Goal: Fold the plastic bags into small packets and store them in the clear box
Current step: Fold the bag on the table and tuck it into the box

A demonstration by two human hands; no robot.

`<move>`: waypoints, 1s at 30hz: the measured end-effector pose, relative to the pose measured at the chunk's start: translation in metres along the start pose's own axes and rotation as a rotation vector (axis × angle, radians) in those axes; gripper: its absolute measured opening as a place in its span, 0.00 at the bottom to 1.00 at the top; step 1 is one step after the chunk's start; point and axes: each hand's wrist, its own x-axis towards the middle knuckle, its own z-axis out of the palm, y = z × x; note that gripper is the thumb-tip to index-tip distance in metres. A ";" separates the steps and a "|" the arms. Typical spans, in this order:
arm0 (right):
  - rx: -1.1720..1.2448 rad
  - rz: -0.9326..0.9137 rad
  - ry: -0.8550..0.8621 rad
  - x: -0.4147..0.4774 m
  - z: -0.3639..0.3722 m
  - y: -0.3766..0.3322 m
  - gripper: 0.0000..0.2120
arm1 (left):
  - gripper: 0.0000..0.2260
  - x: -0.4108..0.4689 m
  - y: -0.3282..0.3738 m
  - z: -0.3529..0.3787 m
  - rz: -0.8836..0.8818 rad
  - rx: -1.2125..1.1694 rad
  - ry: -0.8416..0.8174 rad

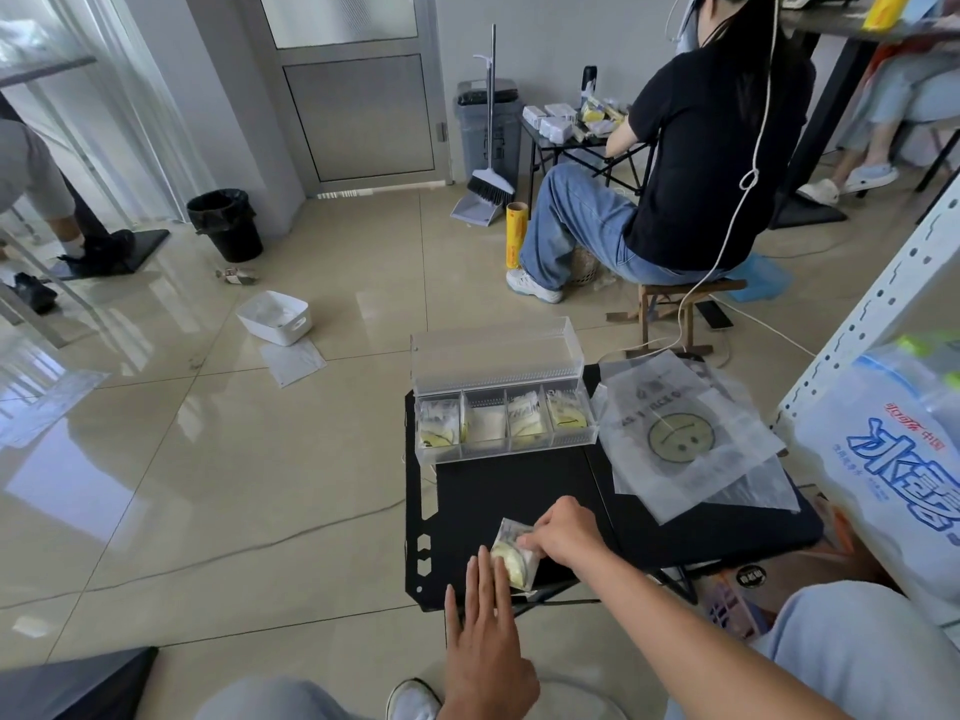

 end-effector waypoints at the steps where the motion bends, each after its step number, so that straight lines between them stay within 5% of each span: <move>1: 0.024 -0.002 -0.021 0.002 -0.003 0.002 0.15 | 0.47 0.000 0.004 -0.012 -0.026 -0.076 0.008; 5: -0.083 -0.165 -0.025 -0.003 -0.012 0.008 0.10 | 0.19 0.019 0.012 -0.047 -0.137 -0.457 0.093; 8: -0.153 -0.309 0.004 -0.009 -0.012 0.010 0.12 | 0.25 0.039 0.008 -0.052 -0.222 -0.534 0.102; 12: 0.084 -0.394 -0.103 -0.011 -0.029 0.002 0.13 | 0.32 0.053 0.019 -0.062 -0.309 -0.598 0.085; 15: 0.321 -0.440 -0.211 -0.007 -0.049 -0.011 0.14 | 0.27 0.066 0.029 -0.079 -0.277 -0.732 0.109; 19: 0.484 -0.313 -0.207 0.003 -0.066 -0.032 0.18 | 0.30 0.096 0.027 -0.095 -0.165 -1.038 0.219; 23: 0.511 -0.305 -0.387 0.016 -0.074 -0.048 0.14 | 0.26 0.127 0.026 -0.105 -0.148 -1.010 0.330; 30: 0.473 -0.385 -0.004 0.075 -0.089 -0.066 0.09 | 0.27 0.178 0.006 -0.121 -0.181 -0.276 0.328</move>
